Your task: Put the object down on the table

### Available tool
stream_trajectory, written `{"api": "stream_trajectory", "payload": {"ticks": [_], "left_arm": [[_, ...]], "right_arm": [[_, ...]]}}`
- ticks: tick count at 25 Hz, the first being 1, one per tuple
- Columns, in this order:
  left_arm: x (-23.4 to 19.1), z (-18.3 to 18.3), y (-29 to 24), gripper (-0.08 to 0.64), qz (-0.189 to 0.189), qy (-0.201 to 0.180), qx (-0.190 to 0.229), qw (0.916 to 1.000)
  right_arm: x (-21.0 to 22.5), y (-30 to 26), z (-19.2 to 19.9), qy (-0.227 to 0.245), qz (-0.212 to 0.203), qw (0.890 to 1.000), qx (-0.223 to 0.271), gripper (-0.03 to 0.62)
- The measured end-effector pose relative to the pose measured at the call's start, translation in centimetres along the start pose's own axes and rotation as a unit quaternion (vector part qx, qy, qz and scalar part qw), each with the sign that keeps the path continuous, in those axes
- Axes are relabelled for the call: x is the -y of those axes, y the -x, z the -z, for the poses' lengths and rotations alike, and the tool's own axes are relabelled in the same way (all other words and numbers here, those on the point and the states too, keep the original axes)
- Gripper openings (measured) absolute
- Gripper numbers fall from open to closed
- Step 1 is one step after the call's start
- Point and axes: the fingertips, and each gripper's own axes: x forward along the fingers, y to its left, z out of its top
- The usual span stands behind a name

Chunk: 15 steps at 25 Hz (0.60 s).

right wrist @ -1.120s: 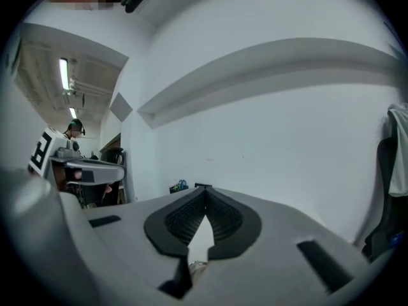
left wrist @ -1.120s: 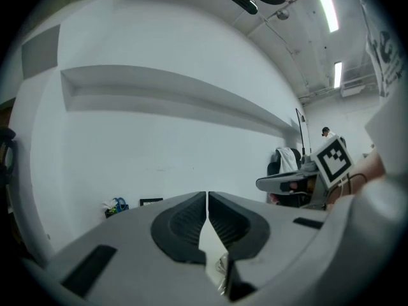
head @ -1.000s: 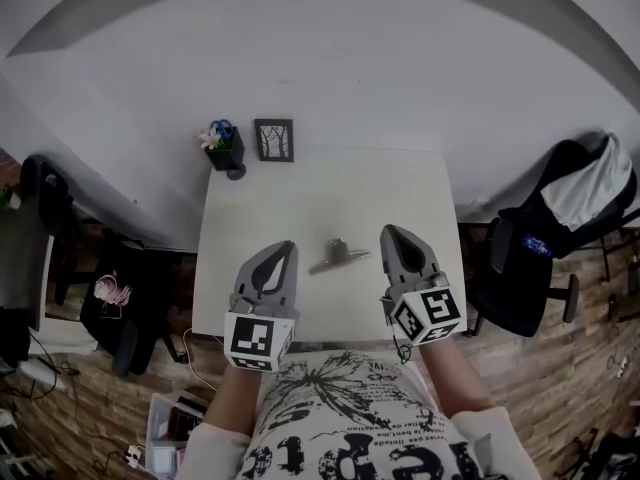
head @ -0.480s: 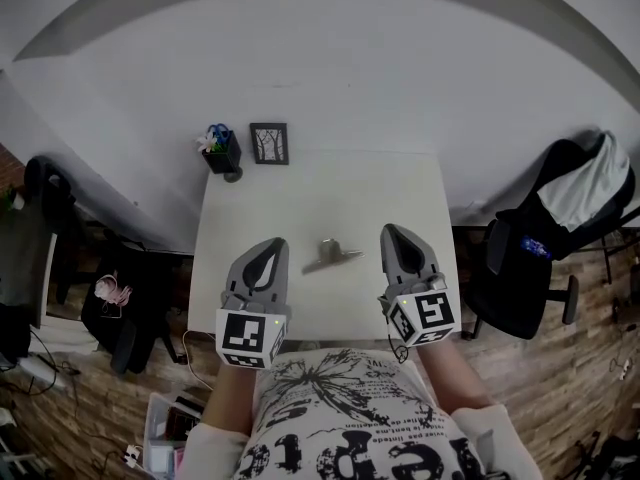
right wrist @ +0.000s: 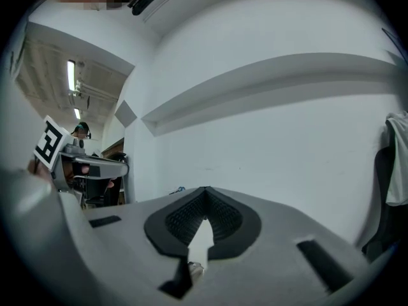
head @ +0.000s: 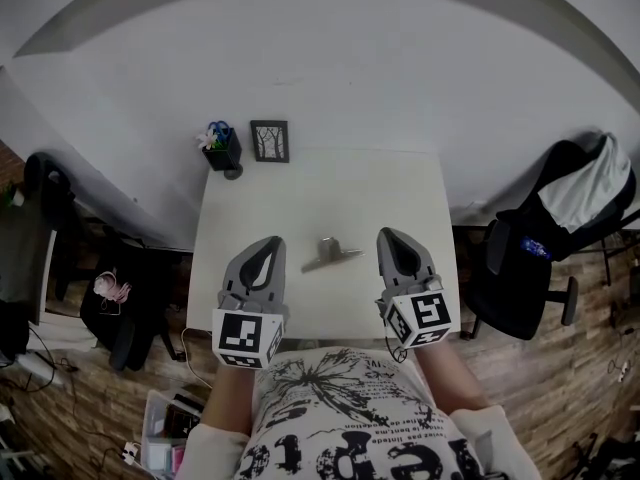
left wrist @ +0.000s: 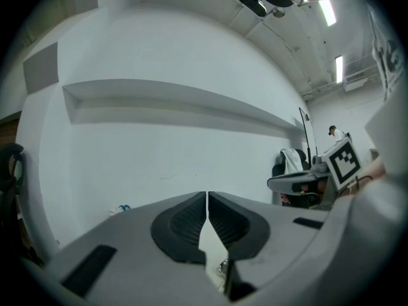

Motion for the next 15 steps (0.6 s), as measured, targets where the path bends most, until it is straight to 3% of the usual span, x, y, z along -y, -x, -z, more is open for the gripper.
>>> {"api": "stream_trajectory", "payload": {"ticks": [15], "left_arm": [[-0.3,0.2,1.0,0.012,-0.002,0.003,-0.001,1.0]], "right_arm": [[-1.3,0.2,0.2,0.021,-0.004,1.0,0.0,-0.01]]}}
